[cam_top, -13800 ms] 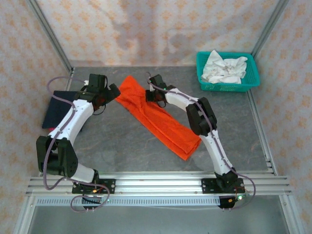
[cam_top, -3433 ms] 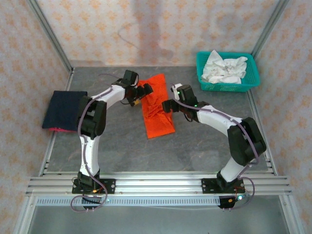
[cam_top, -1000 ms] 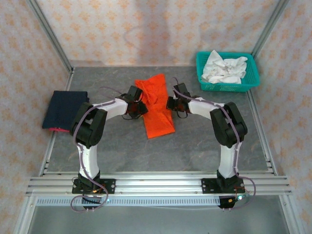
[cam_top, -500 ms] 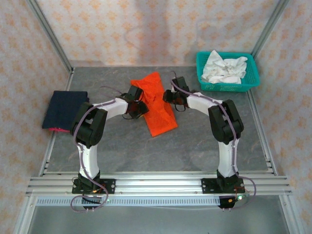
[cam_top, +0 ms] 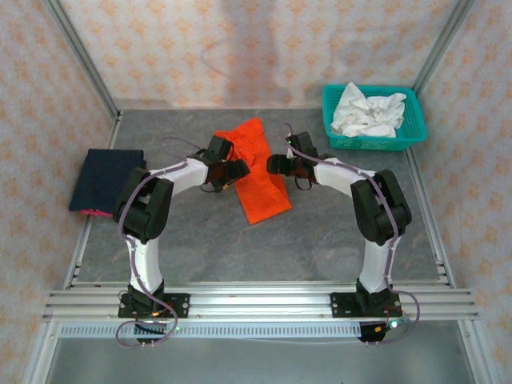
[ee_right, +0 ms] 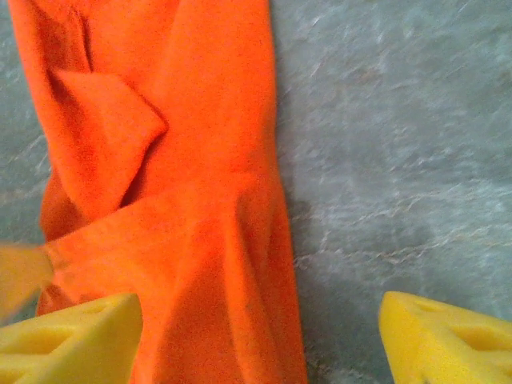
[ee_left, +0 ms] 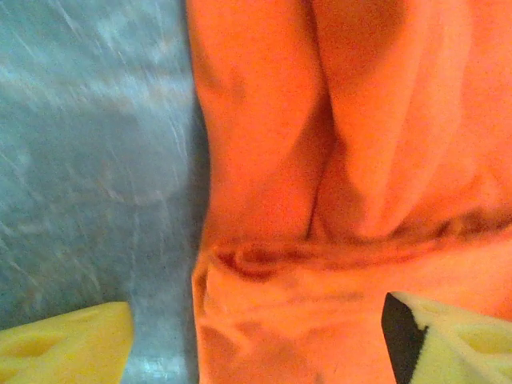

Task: Fold and stack the t-shirts

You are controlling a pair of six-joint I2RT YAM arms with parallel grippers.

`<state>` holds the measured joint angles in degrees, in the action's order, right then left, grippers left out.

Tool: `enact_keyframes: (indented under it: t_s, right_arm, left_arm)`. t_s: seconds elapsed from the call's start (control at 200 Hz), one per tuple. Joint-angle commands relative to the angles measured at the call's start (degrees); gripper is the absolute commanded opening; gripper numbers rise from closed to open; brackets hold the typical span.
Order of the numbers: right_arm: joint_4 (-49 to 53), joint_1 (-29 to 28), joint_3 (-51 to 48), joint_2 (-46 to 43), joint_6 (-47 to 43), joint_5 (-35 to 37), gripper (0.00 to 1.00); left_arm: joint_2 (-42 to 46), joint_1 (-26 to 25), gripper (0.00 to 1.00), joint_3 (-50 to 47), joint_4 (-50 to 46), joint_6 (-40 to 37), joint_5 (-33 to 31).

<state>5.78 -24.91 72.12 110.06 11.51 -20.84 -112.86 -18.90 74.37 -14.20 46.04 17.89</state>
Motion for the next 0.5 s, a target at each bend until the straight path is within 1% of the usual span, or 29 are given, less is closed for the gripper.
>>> enact_keyframes:
  t_s: [0.0,0.025,0.085,0.1,0.105,0.115,0.13,0.145,0.15,0.195,0.235,0.325,0.42,0.495]
  right_arm:
    - [1.93,0.15,-1.81,0.24,-1.34,-6.39,0.73]
    - [2.27,0.21,-1.68,0.74,-1.19,-6.92,0.7]
    - [2.99,0.21,-1.31,1.85,-0.18,-7.09,0.58]
    - [3.14,0.14,-1.28,2.06,0.13,-6.96,0.54]
    - [3.22,0.17,-1.28,2.17,0.34,-6.98,0.51]
    - [3.29,0.15,-1.28,2.26,0.44,-7.0,0.5]
    - [3.27,0.2,-1.27,2.3,0.82,-7.07,0.45]
    - [3.4,0.12,-1.28,2.4,1.05,-7.21,0.42]
    - [3.39,0.08,-1.39,2.39,1.12,-7.38,0.39]
    - [3.07,0.04,-2.11,1.93,2.07,-7.67,0.3]
    - [2.28,-0.12,-3.45,1.13,3.02,-7.57,0.21]
    - [0.33,-0.41,-7.49,-1.4,4.92,-7.11,0.14]
    - [-1.72,-0.83,-12.06,-4.01,7.56,-6.64,0.13]
    - [-3.35,-1.61,-15.44,-6.02,10.16,-6.47,0.13]
  left_arm:
    - [-1.74,2.3,0.84,4.68,-1.0,-1.13,-3.19]
    - [-2.42,2.59,0.84,5.44,-1.16,-1.13,-3.33]
    - [-4.25,3.34,0.84,7.74,-1.67,-1.33,-3.64]
    - [-4.74,3.48,0.84,8.39,-1.94,-1.31,-3.65]
    - [-4.96,3.54,0.84,8.63,-2.04,-1.35,-3.65]
    - [-5.32,3.63,0.83,9.07,-2.23,-1.38,-3.61]
    - [-5.82,3.76,0.83,9.76,-2.44,-1.46,-3.53]
    - [-6.4,3.97,0.81,10.39,-2.64,-1.62,-3.48]
    - [-6.58,3.96,0.8,10.64,-2.7,-1.64,-3.48]
    - [-8.41,4.3,0.69,12.86,-3.87,-2.13,-3.38]
    - [-10.28,4.7,0.65,15.19,-5.23,-2.74,-3.39]
    - [-14.31,5.26,0.58,19.63,-7.58,-3.46,-3.71]
    - [-17.43,5.59,0.53,22.81,-9.06,-3.67,-3.24]
    - [-18.18,5.57,0.49,23.13,-8.83,-3.44,-2.07]
